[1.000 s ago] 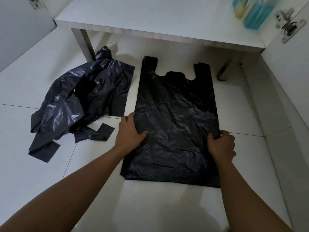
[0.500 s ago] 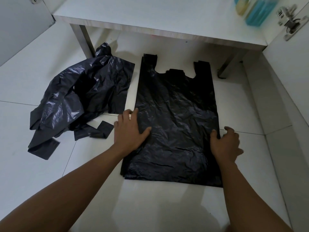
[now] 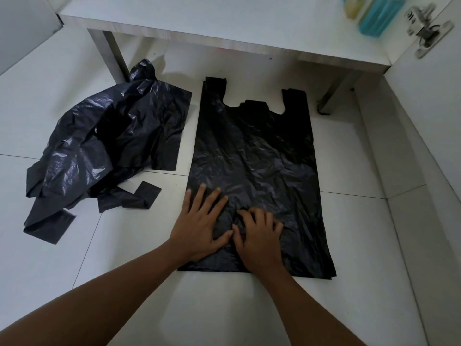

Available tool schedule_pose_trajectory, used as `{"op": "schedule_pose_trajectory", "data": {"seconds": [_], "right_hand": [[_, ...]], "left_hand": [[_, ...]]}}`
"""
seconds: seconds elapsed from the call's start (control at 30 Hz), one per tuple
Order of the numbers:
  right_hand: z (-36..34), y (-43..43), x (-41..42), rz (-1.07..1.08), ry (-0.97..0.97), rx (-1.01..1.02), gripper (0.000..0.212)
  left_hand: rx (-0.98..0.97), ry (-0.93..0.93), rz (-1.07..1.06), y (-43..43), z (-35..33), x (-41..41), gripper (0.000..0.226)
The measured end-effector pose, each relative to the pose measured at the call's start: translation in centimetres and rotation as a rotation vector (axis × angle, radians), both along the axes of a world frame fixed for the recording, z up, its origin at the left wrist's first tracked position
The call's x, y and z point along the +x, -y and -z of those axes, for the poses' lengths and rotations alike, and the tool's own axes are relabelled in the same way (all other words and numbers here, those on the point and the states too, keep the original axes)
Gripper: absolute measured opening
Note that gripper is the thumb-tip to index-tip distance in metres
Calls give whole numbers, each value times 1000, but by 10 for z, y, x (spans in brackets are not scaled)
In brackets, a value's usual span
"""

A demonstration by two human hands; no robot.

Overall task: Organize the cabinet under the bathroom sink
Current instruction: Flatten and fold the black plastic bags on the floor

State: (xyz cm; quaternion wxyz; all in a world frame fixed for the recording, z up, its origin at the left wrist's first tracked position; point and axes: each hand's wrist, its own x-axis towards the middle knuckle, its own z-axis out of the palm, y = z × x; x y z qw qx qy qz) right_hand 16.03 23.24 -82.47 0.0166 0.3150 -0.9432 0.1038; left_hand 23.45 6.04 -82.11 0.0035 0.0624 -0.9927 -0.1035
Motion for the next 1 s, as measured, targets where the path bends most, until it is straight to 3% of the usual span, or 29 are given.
{"op": "schedule_pose_trajectory", "data": {"seconds": [0.13,0.33,0.5,0.57,0.67,0.77,0.83,1.0], "right_hand": [[0,-17,-15,61,47,-13,36],[-10,-102,-77,590,58,24,35],[-26,-116,-114,798,134,-101,40],[-32,-94,-123,728,97,-195,40],[-38,-40,-124,450,63,-231,37],[-36,16,-114,82,61,-125,35],[-28,37,-108,-88,65,-37,36],[-6,31,-126,-104,152,97,55]], "left_hand": [[-20,37,4,-1,7,3,87],[-16,47,4,-2,5,1,89],[33,37,-22,-2,4,-2,94],[53,79,-60,-3,-9,-11,95],[8,59,-120,-2,-32,-38,88],[-28,-71,-145,5,-33,-73,62],[-32,-54,-176,13,-21,-88,62],[-8,-7,-189,23,5,-90,78]]}}
